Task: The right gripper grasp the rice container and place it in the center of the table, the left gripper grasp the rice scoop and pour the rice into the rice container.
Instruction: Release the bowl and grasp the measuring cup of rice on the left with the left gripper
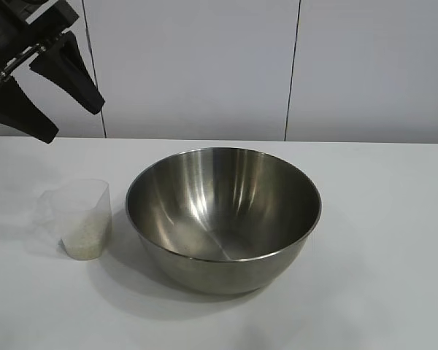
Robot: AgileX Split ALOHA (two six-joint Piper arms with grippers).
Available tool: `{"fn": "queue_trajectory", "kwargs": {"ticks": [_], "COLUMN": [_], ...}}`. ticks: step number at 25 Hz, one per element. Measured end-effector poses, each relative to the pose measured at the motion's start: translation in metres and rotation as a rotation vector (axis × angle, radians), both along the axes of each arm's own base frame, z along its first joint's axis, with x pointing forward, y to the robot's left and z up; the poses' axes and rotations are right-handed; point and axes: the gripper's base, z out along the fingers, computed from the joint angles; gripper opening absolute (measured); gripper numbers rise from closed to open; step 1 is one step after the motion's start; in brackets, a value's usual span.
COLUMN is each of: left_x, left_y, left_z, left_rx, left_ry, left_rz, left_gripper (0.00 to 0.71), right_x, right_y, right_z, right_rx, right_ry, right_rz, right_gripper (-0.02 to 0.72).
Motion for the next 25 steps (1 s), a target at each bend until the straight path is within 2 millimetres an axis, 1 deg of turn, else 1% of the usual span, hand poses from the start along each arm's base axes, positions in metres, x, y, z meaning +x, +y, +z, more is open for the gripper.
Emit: {"fn": "queue_trajectory", "kwargs": {"ticks": [4, 10, 12, 16, 25], "left_x": [0.0, 0.0, 0.0, 0.0, 0.0], "left_y": [0.0, 0.0, 0.0, 0.0, 0.0], "left_z": [0.0, 0.0, 0.0, 0.0, 0.0], "left_rx": [0.0, 0.0, 0.0, 0.0, 0.0], "left_ry": [0.0, 0.0, -0.001, -0.001, -0.001], "left_rz": [0.0, 0.0, -0.001, -0.001, -0.001], "left_gripper": [0.513, 0.513, 0.513, 0.513, 0.513], "right_x": [0.007, 0.024, 0.027, 0.028, 0.028], "right_y": [-0.006, -0.012, -0.012, -0.014, -0.016], "right_z": [-0.024, -0.058, -0.066, -0.07, -0.071], "right_rx": [-0.003, 0.01, 0.021, 0.017, 0.028], "right_ry": [0.092, 0.223, 0.25, 0.268, 0.272], "right_rz": [0.011, 0.018, 0.009, 0.003, -0.015], "right_gripper": [0.516, 0.516, 0.516, 0.516, 0.516]}}
